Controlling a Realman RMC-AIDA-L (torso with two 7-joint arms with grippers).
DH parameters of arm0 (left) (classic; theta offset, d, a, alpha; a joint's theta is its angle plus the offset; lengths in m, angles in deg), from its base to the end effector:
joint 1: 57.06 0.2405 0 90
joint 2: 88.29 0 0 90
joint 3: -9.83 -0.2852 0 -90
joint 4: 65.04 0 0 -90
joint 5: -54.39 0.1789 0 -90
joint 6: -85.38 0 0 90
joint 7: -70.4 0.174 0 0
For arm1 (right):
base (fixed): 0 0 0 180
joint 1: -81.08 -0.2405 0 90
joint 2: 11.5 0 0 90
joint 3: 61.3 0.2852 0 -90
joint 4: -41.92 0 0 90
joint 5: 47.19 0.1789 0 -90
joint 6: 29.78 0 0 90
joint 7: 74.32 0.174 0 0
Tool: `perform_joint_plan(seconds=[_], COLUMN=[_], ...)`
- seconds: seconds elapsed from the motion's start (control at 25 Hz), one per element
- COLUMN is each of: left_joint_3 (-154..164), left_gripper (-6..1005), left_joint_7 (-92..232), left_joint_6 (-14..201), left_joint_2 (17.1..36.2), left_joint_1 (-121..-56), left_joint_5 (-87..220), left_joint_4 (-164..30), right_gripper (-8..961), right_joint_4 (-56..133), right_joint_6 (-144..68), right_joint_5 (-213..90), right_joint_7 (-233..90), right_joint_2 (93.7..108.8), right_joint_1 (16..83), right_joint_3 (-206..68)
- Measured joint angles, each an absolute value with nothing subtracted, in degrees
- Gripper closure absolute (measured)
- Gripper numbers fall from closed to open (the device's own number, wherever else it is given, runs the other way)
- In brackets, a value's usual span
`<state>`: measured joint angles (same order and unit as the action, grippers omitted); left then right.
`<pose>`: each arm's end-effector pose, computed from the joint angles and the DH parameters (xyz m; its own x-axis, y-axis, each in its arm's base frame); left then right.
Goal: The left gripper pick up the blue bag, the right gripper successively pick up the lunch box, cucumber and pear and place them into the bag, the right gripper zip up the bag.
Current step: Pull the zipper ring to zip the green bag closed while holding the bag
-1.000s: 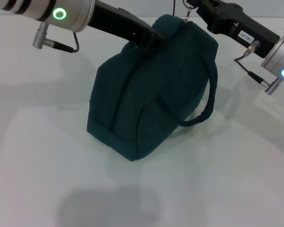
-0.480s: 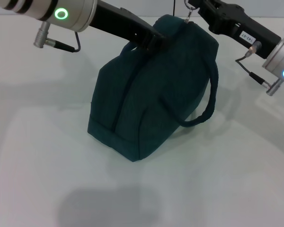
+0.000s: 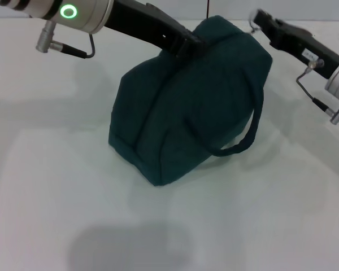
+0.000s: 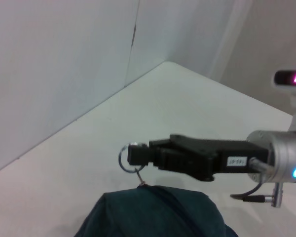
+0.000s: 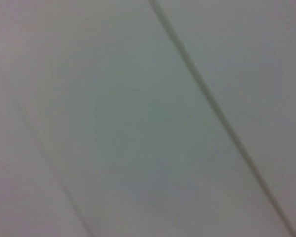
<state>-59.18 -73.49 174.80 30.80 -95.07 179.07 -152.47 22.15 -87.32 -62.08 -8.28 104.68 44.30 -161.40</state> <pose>-0.1102 0.3598 -0.0118 0.8645 0.4561 0.2114 0.4967 -0.8395 -0.2202 0.1985 0.4175 -0.0460 0.3368 -0.3022 -0.8918 -0.7941 -0.6001 -0.0965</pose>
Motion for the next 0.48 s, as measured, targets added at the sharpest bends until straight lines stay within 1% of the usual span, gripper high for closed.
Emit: perform_joint_plan(seconds=[0.48], left_joint_3=[-56.80], left_gripper=[963], left_joint_7=[-71.05], left_joint_6=[174.65], left_joint_2=[31.07], left_joint_1=[-94.57], left_joint_5=[175.29], left_joint_4=[-152.38], right_gripper=[921], right_joint_4=[24.21], right_joint_6=[-85.54], right_joint_5=[-61.92], right_joint_7=[-7.88], right_joint_2=[104.68], right_joint_1=[44.37], right_joint_3=[-161.44])
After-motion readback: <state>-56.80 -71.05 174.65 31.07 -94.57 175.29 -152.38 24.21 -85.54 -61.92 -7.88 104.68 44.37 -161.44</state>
